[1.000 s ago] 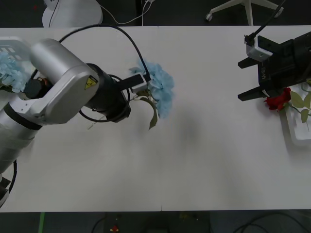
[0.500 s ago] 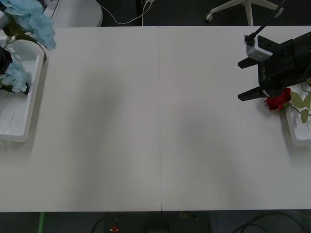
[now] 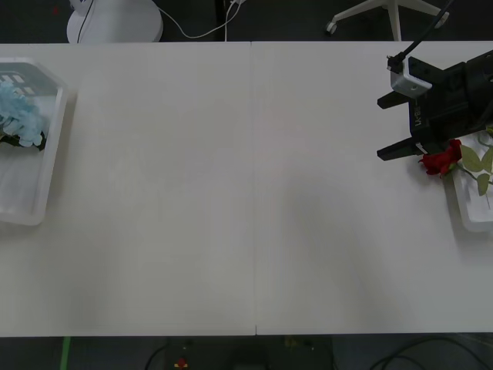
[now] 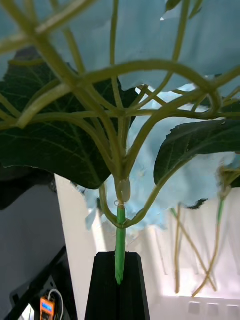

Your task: Put the red flowers into the right box and the blue flowers into the left box

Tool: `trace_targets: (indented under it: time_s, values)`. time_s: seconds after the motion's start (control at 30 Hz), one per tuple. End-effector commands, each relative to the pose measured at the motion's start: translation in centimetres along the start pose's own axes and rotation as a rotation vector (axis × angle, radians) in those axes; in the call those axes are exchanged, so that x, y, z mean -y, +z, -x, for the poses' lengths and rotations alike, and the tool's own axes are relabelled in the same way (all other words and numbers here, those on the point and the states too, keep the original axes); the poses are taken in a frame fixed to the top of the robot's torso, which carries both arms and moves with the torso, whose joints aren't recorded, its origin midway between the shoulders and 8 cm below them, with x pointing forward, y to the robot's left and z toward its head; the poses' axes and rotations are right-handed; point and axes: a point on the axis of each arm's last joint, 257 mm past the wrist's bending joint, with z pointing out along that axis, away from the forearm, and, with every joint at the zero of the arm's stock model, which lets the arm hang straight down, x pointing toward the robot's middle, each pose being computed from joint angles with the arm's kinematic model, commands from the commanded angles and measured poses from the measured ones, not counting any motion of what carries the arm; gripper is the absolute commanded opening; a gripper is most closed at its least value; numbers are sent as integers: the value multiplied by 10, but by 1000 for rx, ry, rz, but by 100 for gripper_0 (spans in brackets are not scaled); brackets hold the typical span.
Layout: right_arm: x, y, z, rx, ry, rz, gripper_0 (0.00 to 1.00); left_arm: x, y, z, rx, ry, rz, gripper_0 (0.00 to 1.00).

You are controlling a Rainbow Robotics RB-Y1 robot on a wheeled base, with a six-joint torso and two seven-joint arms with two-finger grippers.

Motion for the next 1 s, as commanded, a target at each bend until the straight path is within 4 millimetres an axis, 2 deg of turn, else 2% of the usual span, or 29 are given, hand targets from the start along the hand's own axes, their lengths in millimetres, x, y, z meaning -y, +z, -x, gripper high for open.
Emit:
trace_targets:
  time_s: [0.03,0.17,0.33,0.5,0.53,0.57,0.6,0.63,0.67,0.83,1.0]
  values:
    - [13,-19,11,-17,-74,-37,95,-47,2,-20,-49,18,101,0]
    - [13,-19,11,-17,-74,-37,95,-30,26,-30,-84,70,96,0]
    - [13,-19,11,-17,-74,-37,95,-3,51,-33,-87,177,101,0]
    - [13,-19,11,-17,-74,-37,95,18,62,-37,-97,222,80,0]
    - [13,-19,11,-17,-74,-37,95,25,64,-36,-92,223,69,11]
    - [13,-19,11,-17,-74,-37,95,23,64,-33,-84,216,69,50]
    - [13,-19,11,-17,-74,-37,95,24,64,-32,-79,210,66,78]
    - [13,-19,11,-17,-74,-37,95,26,63,-31,-74,201,59,93]
    - [13,-19,11,-17,-74,-37,95,25,63,-29,-67,188,54,100]
    - [13,-19,11,-17,-74,-37,95,24,54,-13,-1,84,6,100]
    - [13,-19,11,-17,-74,-37,95,14,35,2,49,-50,-50,100]
